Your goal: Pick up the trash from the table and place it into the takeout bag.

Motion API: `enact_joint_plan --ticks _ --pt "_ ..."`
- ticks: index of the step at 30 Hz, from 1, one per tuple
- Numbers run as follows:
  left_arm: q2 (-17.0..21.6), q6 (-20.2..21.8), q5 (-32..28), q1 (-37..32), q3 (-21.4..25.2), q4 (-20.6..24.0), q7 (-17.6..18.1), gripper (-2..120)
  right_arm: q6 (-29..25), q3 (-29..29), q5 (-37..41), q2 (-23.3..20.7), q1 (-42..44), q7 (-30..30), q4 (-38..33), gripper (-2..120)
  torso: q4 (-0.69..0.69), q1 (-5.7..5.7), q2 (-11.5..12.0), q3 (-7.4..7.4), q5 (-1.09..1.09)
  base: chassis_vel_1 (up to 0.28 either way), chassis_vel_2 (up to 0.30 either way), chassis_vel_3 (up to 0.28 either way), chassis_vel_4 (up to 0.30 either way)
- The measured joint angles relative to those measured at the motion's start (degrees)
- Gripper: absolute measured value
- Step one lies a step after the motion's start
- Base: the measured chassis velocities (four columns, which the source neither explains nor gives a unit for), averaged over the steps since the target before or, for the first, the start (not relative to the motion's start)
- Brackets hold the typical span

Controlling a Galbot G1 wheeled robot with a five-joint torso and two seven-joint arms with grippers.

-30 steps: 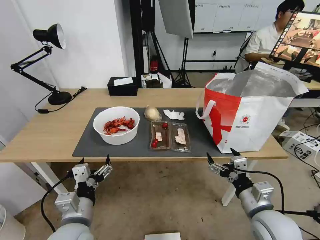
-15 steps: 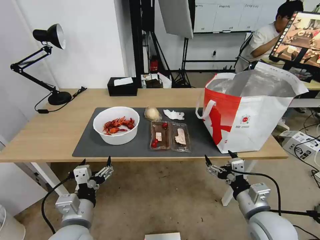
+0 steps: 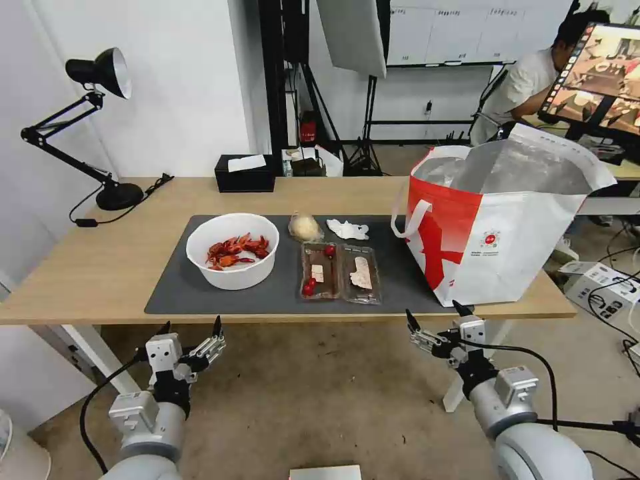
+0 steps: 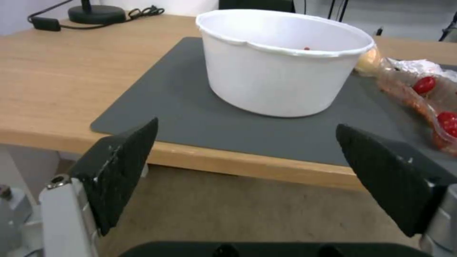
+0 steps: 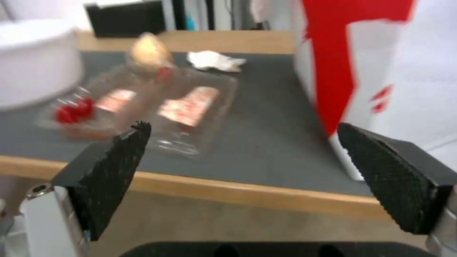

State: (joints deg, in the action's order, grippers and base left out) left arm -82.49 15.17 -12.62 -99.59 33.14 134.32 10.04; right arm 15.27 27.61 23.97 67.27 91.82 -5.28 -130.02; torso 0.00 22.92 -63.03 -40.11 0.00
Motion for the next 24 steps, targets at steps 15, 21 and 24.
enact_joint_plan --ticks 15,21,24 --pt "0.3 0.1 0.0 -2.0 1.1 1.7 0.5 100 2.3 -6.5 45.4 -0.3 -8.7 -17.1 -2.1 100 0.0 0.0 0.0 0.0 0.0 0.0 0.0 0.0 0.0" --pt "-0.1 0.1 0.1 -2.9 1.6 1.9 0.5 100 0.3 -8.6 63.9 1.3 -14.8 -24.2 -1.2 100 -0.01 0.0 0.0 0.0 0.0 0.0 0.0 0.0 0.0" --pt "-0.1 0.0 0.1 -3.1 1.8 1.9 0.6 100 -0.6 -9.3 65.9 1.8 -15.8 -25.2 -0.7 100 -0.01 0.0 0.0 0.0 0.01 0.0 0.0 0.0 0.0"
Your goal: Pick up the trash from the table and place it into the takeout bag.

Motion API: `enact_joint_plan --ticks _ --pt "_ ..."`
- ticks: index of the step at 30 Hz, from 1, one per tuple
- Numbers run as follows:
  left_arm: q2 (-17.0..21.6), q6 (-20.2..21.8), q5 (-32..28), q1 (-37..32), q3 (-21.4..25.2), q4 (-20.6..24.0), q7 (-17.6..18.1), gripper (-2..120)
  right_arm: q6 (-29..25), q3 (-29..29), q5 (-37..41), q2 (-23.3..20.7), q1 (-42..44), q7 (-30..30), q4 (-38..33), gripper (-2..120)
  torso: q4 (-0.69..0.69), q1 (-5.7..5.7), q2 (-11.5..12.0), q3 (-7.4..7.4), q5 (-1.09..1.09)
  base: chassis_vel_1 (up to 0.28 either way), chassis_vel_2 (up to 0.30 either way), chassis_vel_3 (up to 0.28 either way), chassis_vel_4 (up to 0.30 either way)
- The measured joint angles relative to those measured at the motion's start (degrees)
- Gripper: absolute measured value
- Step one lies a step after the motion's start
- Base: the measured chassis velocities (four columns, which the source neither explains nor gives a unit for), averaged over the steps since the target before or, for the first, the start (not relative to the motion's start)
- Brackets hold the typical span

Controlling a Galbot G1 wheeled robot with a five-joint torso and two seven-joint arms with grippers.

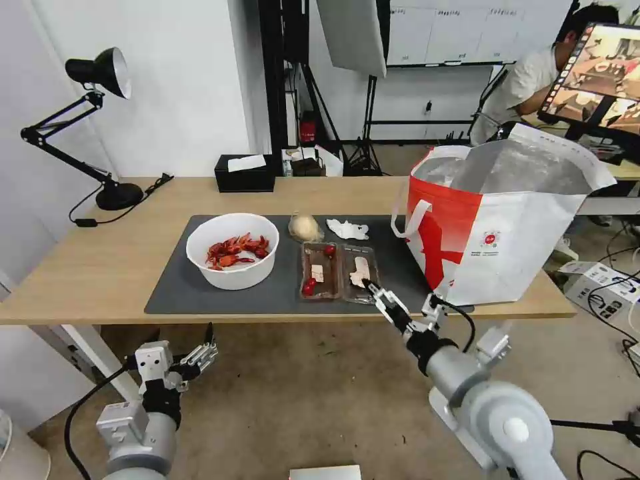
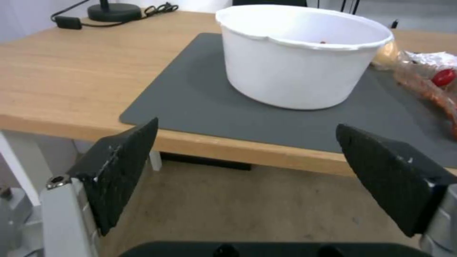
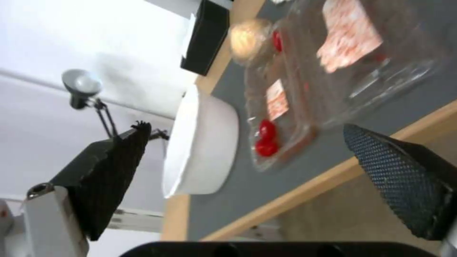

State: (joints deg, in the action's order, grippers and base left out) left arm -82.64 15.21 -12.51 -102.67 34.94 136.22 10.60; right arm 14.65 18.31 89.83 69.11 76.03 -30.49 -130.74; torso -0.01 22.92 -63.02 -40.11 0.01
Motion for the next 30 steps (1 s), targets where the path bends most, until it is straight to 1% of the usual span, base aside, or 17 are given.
enact_joint_plan --ticks 2,5,6,9,14,20,25,30 --pt "-0.1 0.0 0.0 -0.2 0.2 0.1 0.0 100 -0.7 -0.6 1.0 0.6 -0.6 -0.6 0.4 100 0.0 0.0 0.0 0.0 -0.01 0.0 0.0 0.0 0.0" --pt "-0.3 -0.2 0.0 -0.9 0.6 0.4 0.0 100 -3.1 -2.1 3.6 2.8 -1.7 -2.2 1.8 100 0.01 0.0 0.0 0.0 -0.01 0.0 0.0 0.0 0.0" --pt "-0.3 -0.2 0.0 -0.9 0.6 0.4 0.0 100 -3.1 -2.1 3.6 2.8 -1.7 -2.2 1.8 100 0.01 0.0 0.0 0.0 -0.01 0.0 0.0 0.0 0.0" --pt "-0.5 -1.4 -0.6 -1.1 0.7 0.4 0.1 100 -5.1 -3.1 3.7 5.1 -2.5 -3.6 3.7 100 0.01 -0.01 0.0 0.0 -0.01 0.0 0.0 0.0 0.0" --pt "-0.6 -1.7 -0.9 -1.4 0.9 0.4 0.4 100 -7.7 -3.6 3.3 7.7 -3.0 -3.5 5.7 100 0.01 0.0 0.0 0.0 0.0 0.0 0.0 0.0 0.0" --pt "-0.6 -1.7 -0.9 -1.6 1.1 0.1 0.4 100 -8.8 -3.7 2.8 9.5 -3.6 -3.1 7.9 100 0.01 0.0 0.0 0.0 -0.01 0.0 0.0 0.0 0.0" --pt "-0.6 -1.4 -0.5 -1.5 1.2 -0.5 1.0 100 -9.4 -4.5 -0.1 11.0 -3.9 -2.7 9.5 100 0.0 0.0 0.0 0.0 0.0 0.0 0.0 0.0 0.0" --pt "-0.4 -1.3 -0.6 -1.4 1.2 -0.8 1.1 100 -9.9 -4.7 -0.8 12.3 -4.3 -2.8 10.6 100 0.0 0.0 0.0 0.0 -0.01 0.0 0.0 0.0 0.0"
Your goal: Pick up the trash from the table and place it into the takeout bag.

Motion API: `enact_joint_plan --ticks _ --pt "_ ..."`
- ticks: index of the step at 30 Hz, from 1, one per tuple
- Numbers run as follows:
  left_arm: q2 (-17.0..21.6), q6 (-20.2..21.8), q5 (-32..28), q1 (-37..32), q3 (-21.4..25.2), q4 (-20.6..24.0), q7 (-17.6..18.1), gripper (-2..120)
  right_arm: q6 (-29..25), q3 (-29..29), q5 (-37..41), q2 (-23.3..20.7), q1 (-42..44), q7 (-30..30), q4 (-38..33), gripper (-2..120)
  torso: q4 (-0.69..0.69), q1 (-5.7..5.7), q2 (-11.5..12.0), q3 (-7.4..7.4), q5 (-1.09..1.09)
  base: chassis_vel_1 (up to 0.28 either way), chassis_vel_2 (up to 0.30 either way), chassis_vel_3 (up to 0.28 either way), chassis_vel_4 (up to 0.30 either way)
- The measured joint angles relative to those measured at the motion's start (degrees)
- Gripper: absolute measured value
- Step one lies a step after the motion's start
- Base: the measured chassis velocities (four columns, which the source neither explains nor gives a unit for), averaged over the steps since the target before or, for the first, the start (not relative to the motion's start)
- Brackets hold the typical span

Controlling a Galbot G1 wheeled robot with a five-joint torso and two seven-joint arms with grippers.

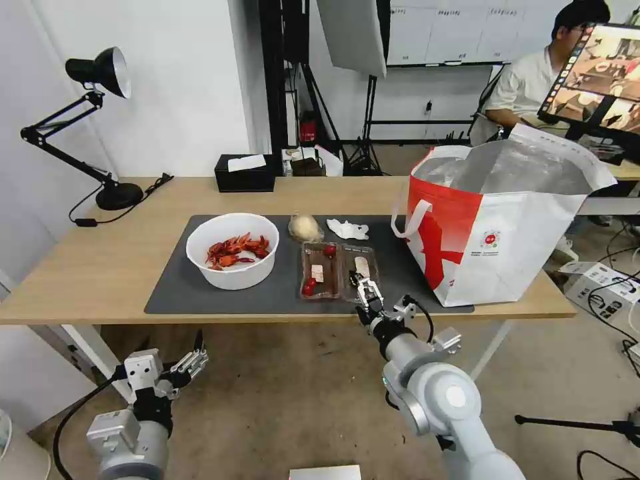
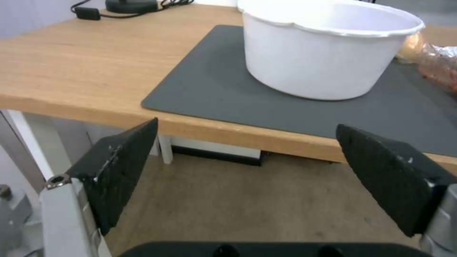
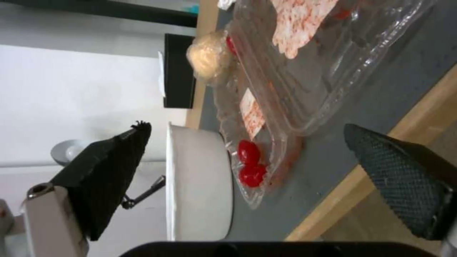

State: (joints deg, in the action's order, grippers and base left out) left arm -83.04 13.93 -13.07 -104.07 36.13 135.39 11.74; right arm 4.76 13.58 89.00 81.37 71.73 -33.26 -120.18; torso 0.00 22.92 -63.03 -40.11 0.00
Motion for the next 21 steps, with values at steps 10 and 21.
enact_joint_plan --ticks 10,21 --pt "0.3 0.1 -0.2 0.3 0.2 -0.3 0.0 100 -0.5 0.5 -0.2 0.7 -1.3 -1.3 1.4 100 0.0 0.0 0.0 0.0 0.0 0.0 0.0 0.0 0.0" --pt "0.7 0.1 -0.4 0.7 0.3 -0.7 0.2 100 -0.4 0.8 -0.4 0.7 -2.9 -3.1 3.0 100 0.01 0.0 0.0 0.01 0.0 0.0 0.0 0.0 0.0"
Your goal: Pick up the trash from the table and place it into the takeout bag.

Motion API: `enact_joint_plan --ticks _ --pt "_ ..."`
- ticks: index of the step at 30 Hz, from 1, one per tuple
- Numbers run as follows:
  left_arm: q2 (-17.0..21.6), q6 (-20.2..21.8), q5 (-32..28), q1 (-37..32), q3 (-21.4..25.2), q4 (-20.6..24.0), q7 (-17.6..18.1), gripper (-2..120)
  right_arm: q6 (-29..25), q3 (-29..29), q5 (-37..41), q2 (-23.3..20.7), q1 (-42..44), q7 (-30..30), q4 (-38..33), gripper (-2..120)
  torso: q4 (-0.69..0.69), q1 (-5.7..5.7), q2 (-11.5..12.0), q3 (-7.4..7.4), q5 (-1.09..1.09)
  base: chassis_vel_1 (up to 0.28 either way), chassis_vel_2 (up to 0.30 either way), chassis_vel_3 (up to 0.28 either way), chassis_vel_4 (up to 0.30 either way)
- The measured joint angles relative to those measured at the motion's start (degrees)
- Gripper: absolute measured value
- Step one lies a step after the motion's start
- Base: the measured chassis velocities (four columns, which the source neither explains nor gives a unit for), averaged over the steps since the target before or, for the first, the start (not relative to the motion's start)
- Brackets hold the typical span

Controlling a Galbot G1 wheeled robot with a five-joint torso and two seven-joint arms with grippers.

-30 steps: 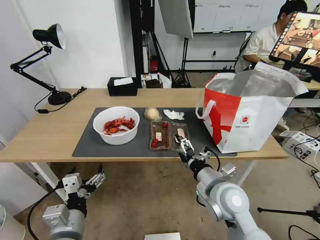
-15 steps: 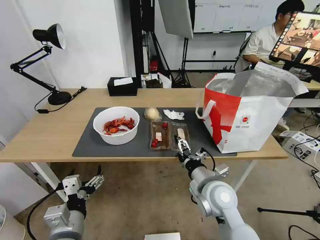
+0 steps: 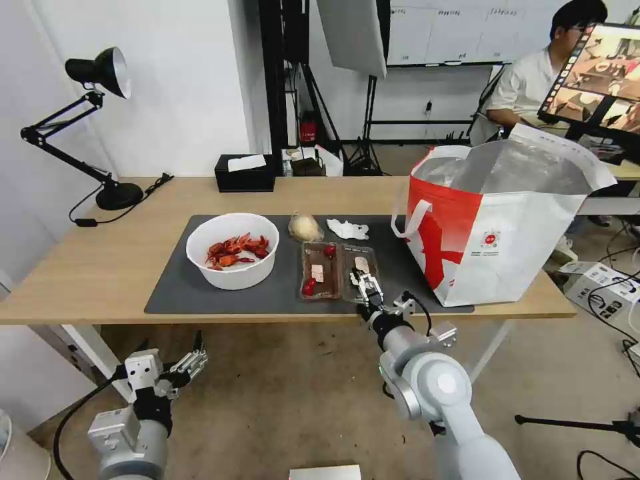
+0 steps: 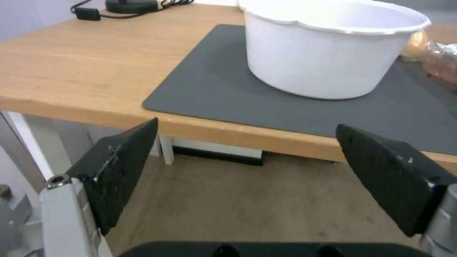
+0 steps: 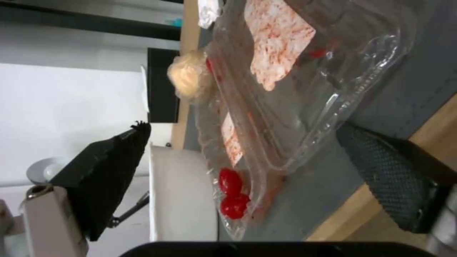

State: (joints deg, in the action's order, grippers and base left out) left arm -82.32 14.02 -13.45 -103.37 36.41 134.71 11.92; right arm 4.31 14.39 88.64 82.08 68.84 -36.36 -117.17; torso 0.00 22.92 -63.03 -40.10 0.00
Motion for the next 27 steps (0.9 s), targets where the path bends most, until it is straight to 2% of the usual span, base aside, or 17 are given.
enact_joint_plan --ticks 19,27 --pt "0.0 0.0 -0.2 0.1 0.2 -0.4 0.1 100 -0.2 -0.4 -1.5 0.2 -1.5 0.5 -0.5 100 0.0 0.0 0.0 -0.01 0.0 0.0 0.0 0.0 0.0" --pt "0.0 -0.2 -0.2 -0.2 0.3 -0.4 0.2 100 -0.2 -0.9 -4.3 -0.6 -2.7 2.5 -0.9 100 -0.01 0.0 0.0 -0.01 0.0 0.0 0.0 0.0 0.0"
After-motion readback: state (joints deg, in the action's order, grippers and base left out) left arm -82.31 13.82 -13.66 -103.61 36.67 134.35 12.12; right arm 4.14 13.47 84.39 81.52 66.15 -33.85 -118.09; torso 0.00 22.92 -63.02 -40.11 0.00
